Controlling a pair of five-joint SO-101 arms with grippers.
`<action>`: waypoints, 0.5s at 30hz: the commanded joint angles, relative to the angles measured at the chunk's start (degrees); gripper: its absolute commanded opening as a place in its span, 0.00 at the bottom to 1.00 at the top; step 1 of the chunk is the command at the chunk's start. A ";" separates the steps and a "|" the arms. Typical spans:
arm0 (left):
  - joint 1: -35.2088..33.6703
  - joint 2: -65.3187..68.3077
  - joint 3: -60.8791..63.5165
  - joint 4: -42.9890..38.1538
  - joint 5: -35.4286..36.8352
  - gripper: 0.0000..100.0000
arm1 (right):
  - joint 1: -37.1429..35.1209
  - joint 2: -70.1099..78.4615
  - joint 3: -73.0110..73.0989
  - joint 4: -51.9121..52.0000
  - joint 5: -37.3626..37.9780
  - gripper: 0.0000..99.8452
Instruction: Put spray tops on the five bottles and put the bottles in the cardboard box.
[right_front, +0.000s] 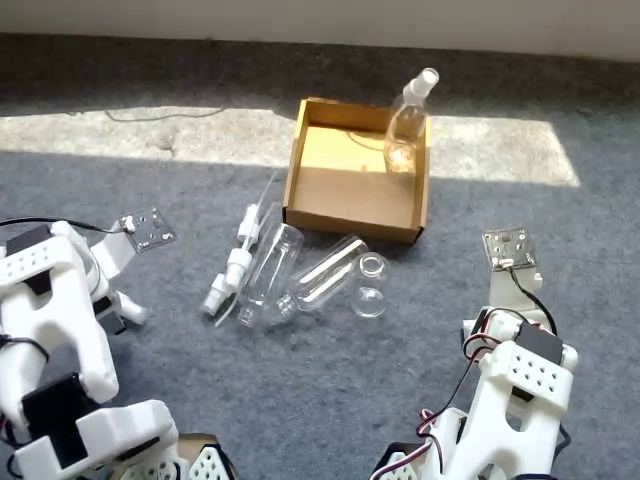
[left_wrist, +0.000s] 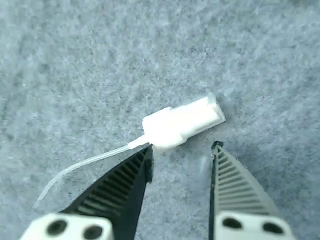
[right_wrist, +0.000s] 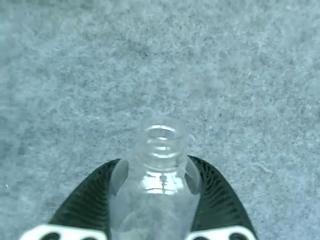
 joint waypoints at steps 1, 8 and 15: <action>2.42 -6.90 -0.48 -0.88 -37.89 0.19 | 0.31 -1.54 -1.27 0.31 0.62 0.00; 6.29 -11.38 8.40 -7.30 -37.89 0.19 | 0.48 -1.54 -1.27 0.31 0.62 0.00; 7.87 -11.38 16.48 -22.86 -37.98 0.24 | 0.48 -1.54 -1.27 0.40 0.70 0.00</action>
